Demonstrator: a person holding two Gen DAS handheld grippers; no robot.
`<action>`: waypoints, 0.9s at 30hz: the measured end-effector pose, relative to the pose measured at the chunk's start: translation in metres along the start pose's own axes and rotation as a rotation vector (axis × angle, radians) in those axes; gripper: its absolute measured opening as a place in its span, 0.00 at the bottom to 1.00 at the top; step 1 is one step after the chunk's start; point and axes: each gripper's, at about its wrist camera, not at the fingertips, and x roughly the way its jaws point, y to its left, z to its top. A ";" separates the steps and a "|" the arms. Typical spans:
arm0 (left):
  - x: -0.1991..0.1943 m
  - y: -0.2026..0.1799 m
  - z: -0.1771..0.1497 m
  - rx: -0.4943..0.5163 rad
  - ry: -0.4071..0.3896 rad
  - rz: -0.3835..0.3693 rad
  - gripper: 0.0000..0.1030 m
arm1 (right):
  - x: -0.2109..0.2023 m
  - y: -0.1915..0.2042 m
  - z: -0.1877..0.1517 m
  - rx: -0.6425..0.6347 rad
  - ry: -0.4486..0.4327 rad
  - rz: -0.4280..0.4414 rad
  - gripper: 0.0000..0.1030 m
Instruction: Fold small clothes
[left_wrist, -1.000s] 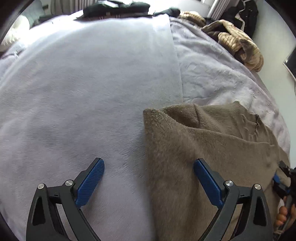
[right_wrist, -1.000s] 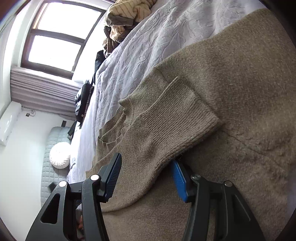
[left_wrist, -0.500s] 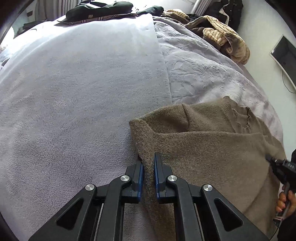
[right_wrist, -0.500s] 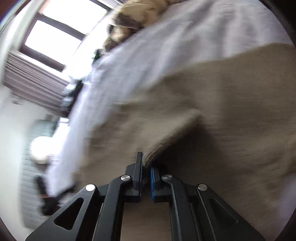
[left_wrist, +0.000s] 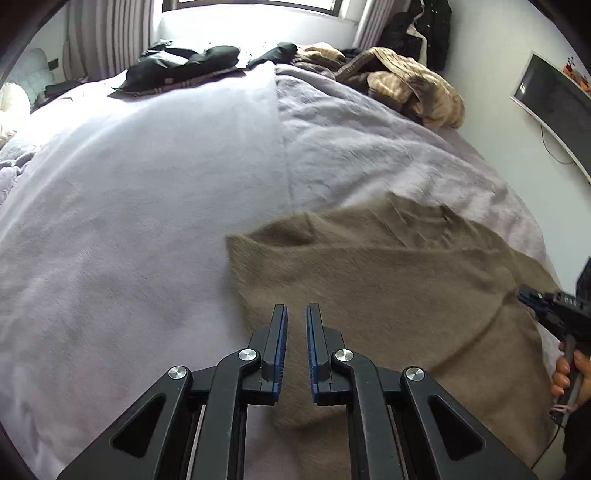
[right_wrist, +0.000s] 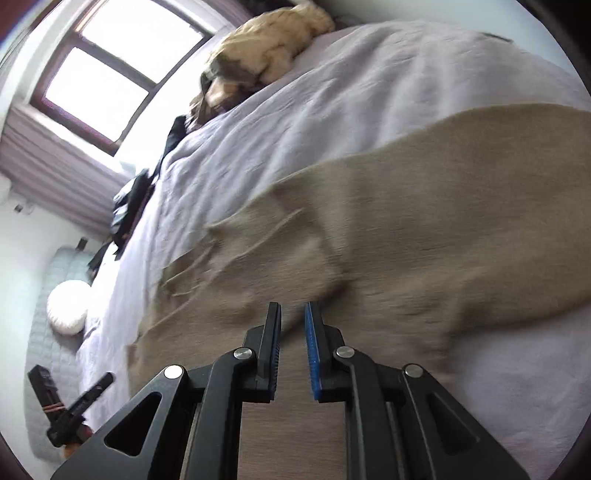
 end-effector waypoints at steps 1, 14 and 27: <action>0.002 -0.006 -0.007 0.014 0.015 0.003 0.11 | 0.006 0.000 -0.002 0.034 0.028 0.026 0.33; -0.002 -0.018 -0.086 0.174 0.061 0.188 0.12 | 0.024 -0.012 -0.014 0.125 0.060 0.088 0.66; 0.009 -0.021 -0.075 0.127 -0.014 0.166 0.12 | 0.032 -0.012 -0.013 0.166 0.058 0.097 0.07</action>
